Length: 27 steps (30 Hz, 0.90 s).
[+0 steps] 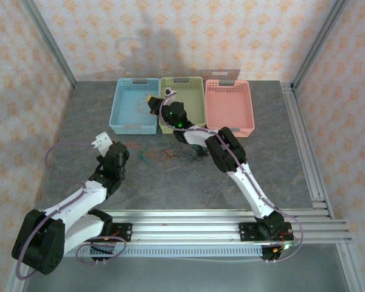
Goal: Untangle the cables
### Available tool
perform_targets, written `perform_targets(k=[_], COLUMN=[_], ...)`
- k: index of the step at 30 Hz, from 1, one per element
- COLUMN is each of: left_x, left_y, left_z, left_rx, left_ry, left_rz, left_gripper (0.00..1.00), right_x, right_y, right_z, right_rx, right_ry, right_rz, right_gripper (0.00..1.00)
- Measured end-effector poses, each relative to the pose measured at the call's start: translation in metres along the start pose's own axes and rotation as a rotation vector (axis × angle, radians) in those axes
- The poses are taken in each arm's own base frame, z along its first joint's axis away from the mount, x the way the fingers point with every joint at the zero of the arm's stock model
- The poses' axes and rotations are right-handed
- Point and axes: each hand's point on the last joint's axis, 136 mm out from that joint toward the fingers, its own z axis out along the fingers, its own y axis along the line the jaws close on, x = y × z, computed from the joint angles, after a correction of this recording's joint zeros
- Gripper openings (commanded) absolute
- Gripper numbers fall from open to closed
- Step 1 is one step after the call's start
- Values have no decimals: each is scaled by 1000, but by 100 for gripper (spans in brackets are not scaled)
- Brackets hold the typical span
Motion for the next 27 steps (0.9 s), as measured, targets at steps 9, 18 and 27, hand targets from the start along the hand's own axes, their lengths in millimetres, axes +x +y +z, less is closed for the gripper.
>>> perform_targets(k=[9,18,27], left_x=[0,0,0], left_y=[0,0,0], left_z=[0,0,0], left_rx=[0,0,0], left_ry=[0,0,0], left_rz=[0,0,0], left_gripper=[0,0,0], right_x=[-22,-33,-23], right_y=[28,60,78], right_z=[7,14,20], right_rx=[-68,-54,-22], right_ry=[-1,117,236], right_rz=[-46,-181,-267], right_gripper=[0,0,33])
